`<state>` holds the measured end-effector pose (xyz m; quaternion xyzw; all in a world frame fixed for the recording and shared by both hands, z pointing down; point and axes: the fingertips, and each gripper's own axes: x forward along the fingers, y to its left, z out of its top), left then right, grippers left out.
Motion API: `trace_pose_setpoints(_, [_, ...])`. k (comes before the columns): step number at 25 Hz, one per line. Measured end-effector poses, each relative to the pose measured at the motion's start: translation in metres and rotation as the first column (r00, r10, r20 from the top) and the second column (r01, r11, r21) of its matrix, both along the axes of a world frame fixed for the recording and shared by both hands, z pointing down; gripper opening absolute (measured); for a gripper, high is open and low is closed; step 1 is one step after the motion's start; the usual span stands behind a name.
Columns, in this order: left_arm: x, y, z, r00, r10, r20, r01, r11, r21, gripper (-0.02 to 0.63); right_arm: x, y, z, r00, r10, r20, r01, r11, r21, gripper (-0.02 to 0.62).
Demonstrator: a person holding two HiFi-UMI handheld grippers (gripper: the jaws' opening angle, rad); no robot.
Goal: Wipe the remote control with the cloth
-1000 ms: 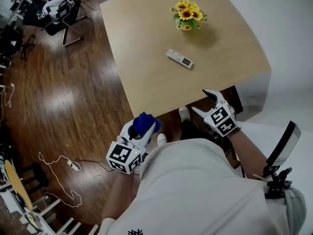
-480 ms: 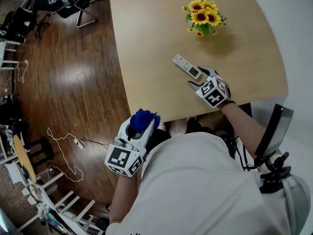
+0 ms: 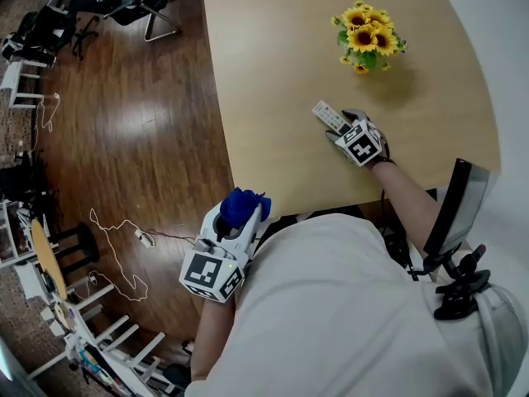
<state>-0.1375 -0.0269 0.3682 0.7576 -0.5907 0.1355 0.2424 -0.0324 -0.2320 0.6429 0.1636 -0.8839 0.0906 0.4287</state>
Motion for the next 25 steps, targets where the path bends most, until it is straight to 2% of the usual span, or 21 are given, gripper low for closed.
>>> trace_pose_setpoints(1, [-0.003,0.005,-0.002,1.000,0.001,-0.003,-0.001,1.000,0.003,0.146,0.000,0.003,-0.003,1.000,-0.002,0.005,0.002,1.000,-0.002,0.314])
trace_pose_setpoints(3, [-0.004,0.001,0.003,1.000,0.001,-0.006,-0.001,1.000,-0.001,0.146,0.001,-0.001,0.003,1.000,-0.011,0.016,0.011,1.000,-0.013,0.222])
trace_pose_setpoints(7, [-0.004,-0.019,0.022,1.000,0.025,-0.010,-0.025,0.999,0.020,0.146,0.005,-0.021,0.022,0.999,-0.033,-0.006,0.033,0.999,-0.009,0.218])
trace_pose_setpoints(10, [-0.009,-0.019,0.014,0.999,0.044,-0.012,-0.043,0.998,0.042,0.146,-0.003,-0.001,-0.003,0.996,-0.086,-0.016,0.086,0.996,0.006,0.218])
trace_pose_setpoints(12, [-0.010,-0.035,0.018,0.998,0.056,-0.016,-0.055,0.997,0.052,0.146,-0.011,0.008,-0.020,0.990,-0.143,-0.003,0.143,0.990,0.018,0.218])
trace_pose_setpoints(15, [-0.004,-0.056,0.013,0.993,0.117,-0.032,-0.114,0.989,0.095,0.146,-0.029,0.033,-0.065,0.973,-0.228,0.031,0.226,0.972,0.058,0.218])
trace_pose_setpoints(18, [0.017,-0.079,0.004,0.974,0.225,-0.034,-0.217,0.963,0.160,0.146,-0.046,0.060,-0.109,0.957,-0.284,0.063,0.277,0.956,0.095,0.218])
trace_pose_setpoints(22, [0.055,-0.106,-0.007,0.932,0.363,-0.017,-0.349,0.907,0.236,0.146,-0.062,0.087,-0.151,0.947,-0.309,0.088,0.298,0.947,0.122,0.218])
trace_pose_setpoints(25, [0.076,-0.111,-0.003,0.896,0.444,-0.027,-0.426,0.874,0.234,0.146,-0.070,0.103,-0.171,0.950,-0.295,0.100,0.280,0.950,0.136,0.218])
